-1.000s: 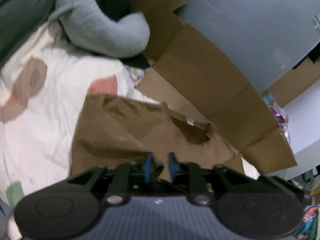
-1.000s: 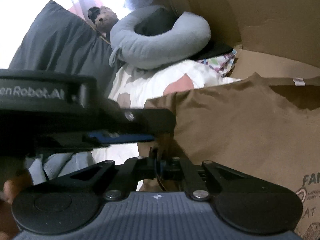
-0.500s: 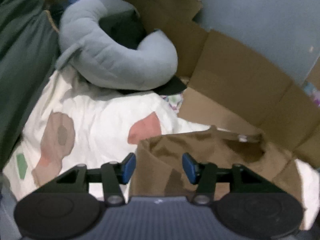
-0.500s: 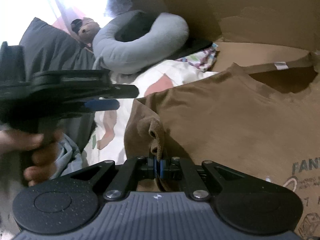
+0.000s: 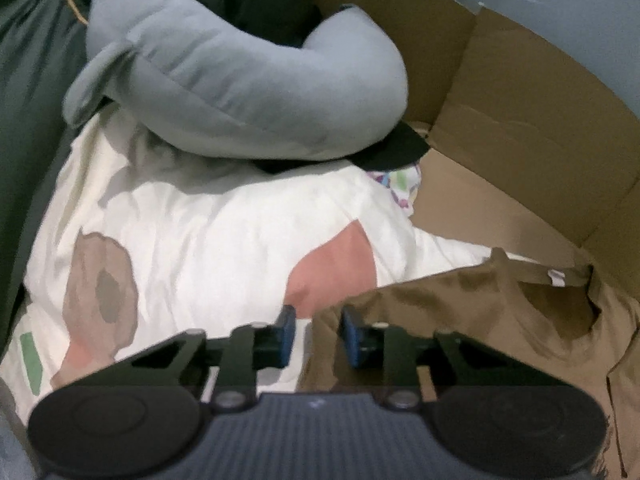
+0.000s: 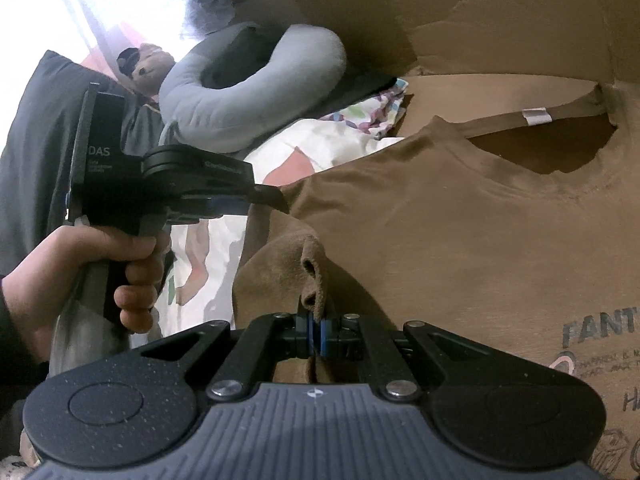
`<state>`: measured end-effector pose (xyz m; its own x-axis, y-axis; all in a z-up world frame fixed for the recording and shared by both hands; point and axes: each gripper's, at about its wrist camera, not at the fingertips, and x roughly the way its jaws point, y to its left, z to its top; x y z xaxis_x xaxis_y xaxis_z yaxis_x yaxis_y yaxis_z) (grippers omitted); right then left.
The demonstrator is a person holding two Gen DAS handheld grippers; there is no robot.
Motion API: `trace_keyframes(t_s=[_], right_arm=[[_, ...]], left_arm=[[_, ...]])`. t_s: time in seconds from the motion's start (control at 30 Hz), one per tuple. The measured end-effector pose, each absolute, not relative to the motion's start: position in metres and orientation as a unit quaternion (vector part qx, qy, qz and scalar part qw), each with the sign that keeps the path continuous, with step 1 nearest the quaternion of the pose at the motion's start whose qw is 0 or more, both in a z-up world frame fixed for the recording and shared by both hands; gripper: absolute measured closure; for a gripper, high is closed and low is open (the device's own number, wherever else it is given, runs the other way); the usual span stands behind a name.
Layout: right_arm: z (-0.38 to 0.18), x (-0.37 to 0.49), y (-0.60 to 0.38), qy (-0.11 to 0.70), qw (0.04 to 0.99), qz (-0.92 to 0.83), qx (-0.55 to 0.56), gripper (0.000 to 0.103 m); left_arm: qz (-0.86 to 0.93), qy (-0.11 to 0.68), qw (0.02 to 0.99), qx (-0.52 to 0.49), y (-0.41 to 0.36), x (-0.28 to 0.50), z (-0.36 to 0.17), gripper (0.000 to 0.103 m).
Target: Fold clothes
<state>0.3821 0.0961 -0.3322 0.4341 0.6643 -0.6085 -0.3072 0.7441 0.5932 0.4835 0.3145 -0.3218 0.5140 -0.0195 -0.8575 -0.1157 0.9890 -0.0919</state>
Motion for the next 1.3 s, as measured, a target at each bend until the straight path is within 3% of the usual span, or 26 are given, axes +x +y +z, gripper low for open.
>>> trace_keyframes(t_s=[0.03,0.4,0.57,0.63,0.83,0.87,0.93,1.0,1.03,1.2,1.23,1.3], right_arm=[[-0.333,0.383,0.095,0.443,0.822,0.293,0.203,0.101],[-0.355,0.390,0.077,0.463,0.815,0.264,0.228,0.103],[-0.368,0.403,0.073,0.479,0.809,0.262,0.218,0.099],[-0.371,0.409,0.070,0.480,0.808,0.263,0.218,0.099],[-0.380,0.421,0.066,0.495,0.788,0.259,0.258,0.097],[-0.383,0.422,0.064,0.497,0.784,0.257,0.268,0.093],[-0.385,0.422,0.061,0.497,0.783,0.250,0.279,0.068],[-0.386,0.421,0.057,0.491,0.782,0.247,0.295,0.058],[-0.388,0.421,0.056,0.491,0.779,0.245,0.304,0.058],[-0.401,0.432,0.049,0.496,0.762,0.229,0.349,0.061],[-0.404,0.435,0.048,0.497,0.758,0.228,0.356,0.079],[-0.405,0.439,0.047,0.502,0.759,0.221,0.351,0.101]], left_arm=[[0.028,0.496,0.865,-0.071,0.315,0.486,-0.323,0.090],[0.056,0.508,0.857,-0.068,0.317,0.499,-0.329,0.093],[0.060,0.491,0.866,-0.080,0.322,0.496,-0.316,0.090],[0.060,0.478,0.873,-0.082,0.327,0.492,-0.306,0.085],[0.048,0.479,0.873,-0.077,0.339,0.478,-0.296,0.084],[0.045,0.482,0.872,-0.072,0.338,0.477,-0.298,0.084],[0.039,0.488,0.870,-0.064,0.337,0.474,-0.303,0.085],[0.030,0.493,0.867,-0.064,0.337,0.468,-0.307,0.085],[0.025,0.495,0.866,-0.066,0.336,0.466,-0.310,0.085],[0.018,0.498,0.865,-0.064,0.329,0.466,-0.319,0.085],[0.020,0.495,0.867,-0.060,0.327,0.466,-0.318,0.085],[0.019,0.491,0.870,-0.047,0.322,0.467,-0.316,0.085]])
